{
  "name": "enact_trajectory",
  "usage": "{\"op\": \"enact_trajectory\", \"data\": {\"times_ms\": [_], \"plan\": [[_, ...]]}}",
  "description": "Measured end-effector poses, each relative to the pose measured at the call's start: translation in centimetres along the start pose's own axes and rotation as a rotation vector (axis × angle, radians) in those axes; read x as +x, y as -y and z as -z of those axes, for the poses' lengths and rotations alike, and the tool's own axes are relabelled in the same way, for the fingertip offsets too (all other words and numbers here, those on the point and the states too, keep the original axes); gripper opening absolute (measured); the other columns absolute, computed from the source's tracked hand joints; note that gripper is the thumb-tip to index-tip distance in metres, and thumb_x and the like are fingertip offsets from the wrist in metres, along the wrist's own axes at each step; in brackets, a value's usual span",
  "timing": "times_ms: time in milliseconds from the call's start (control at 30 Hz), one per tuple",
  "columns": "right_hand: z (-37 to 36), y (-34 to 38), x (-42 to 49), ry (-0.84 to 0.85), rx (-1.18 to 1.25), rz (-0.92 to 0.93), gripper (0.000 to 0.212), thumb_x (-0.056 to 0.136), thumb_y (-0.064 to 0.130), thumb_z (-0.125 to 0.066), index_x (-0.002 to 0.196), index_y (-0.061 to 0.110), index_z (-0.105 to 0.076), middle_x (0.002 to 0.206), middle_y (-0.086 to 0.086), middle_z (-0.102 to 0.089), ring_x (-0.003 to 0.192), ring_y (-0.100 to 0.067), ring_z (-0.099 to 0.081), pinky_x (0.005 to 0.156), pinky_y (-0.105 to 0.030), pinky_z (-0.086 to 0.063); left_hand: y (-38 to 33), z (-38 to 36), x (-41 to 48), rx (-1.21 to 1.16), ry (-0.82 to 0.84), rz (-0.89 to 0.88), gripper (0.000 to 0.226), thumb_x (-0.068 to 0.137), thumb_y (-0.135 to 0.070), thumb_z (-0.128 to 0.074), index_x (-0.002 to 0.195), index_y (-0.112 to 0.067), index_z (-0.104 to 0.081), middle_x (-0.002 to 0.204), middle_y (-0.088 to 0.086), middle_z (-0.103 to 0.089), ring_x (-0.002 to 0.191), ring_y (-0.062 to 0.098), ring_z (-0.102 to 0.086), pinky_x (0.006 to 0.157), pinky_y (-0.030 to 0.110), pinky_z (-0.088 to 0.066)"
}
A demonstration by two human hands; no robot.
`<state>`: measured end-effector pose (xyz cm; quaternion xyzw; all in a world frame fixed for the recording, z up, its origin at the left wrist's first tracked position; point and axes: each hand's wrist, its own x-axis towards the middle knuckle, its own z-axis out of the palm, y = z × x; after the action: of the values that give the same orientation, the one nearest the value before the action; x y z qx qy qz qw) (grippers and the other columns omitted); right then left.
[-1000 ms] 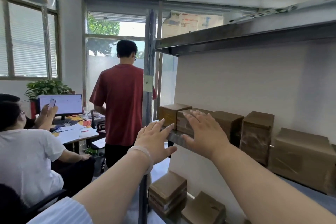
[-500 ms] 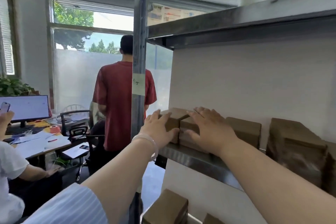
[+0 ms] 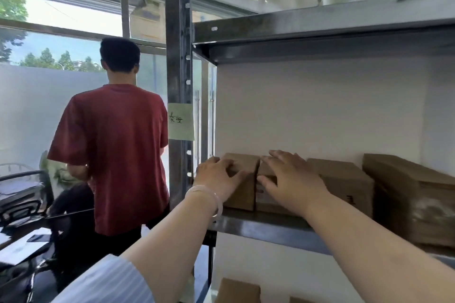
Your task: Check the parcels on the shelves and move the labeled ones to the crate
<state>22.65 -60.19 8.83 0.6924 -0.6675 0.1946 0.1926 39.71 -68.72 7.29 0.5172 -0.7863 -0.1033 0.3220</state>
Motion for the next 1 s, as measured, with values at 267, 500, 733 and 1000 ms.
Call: {"op": "enact_trajectory", "data": {"times_ms": [267, 500, 733, 1000], "plan": [[-0.7, 1.3, -1.1, -0.051, -0.053, -0.109, 0.058, 0.098, 0.052, -0.036, 0.15, 0.026, -0.032, 0.156, 0.002, -0.03, 0.144, -0.016, -0.023, 0.118, -0.036, -0.014, 1.4, -0.5, -0.1, -0.27, 0.009, -0.03, 0.062, 0.082, -0.058, -0.067, 0.137, -0.033, -0.054, 0.151, 0.005, -0.035, 0.133, 0.026, -0.043, 0.11, 0.031, -0.032], [-0.6, 2.2, -1.2, -0.082, 0.01, -0.147, 0.061, 0.099, 0.052, -0.033, 0.151, 0.021, -0.029, 0.157, 0.001, -0.03, 0.144, -0.017, -0.023, 0.118, -0.036, -0.017, 1.2, -0.1, -1.2, -0.403, -0.158, -0.13, 0.056, 0.086, -0.047, -0.069, 0.138, -0.032, -0.054, 0.155, 0.0, -0.029, 0.141, 0.02, -0.032, 0.115, 0.03, -0.03], [0.9, 3.2, -0.5, -0.13, 0.496, -0.227, 0.055, 0.101, 0.049, -0.033, 0.151, 0.027, -0.028, 0.155, 0.005, -0.032, 0.142, -0.012, -0.027, 0.112, -0.028, -0.023, -0.1, 1.5, -3.0, -0.556, -0.368, -0.2, 0.054, 0.082, -0.039, -0.075, 0.133, -0.032, -0.059, 0.152, -0.005, -0.031, 0.137, 0.009, -0.028, 0.107, 0.016, -0.021], [1.8, 2.8, -1.7, -0.272, 0.912, -0.123, 0.044, 0.101, 0.04, -0.042, 0.144, 0.04, -0.036, 0.141, 0.013, -0.043, 0.127, -0.004, -0.04, 0.11, -0.032, -0.035, -3.4, 2.3, -4.6, -0.705, -0.346, -0.118, 0.052, 0.075, -0.064, -0.066, 0.121, -0.04, -0.063, 0.133, -0.009, -0.048, 0.111, -0.006, -0.044, 0.099, 0.011, -0.034]]}}
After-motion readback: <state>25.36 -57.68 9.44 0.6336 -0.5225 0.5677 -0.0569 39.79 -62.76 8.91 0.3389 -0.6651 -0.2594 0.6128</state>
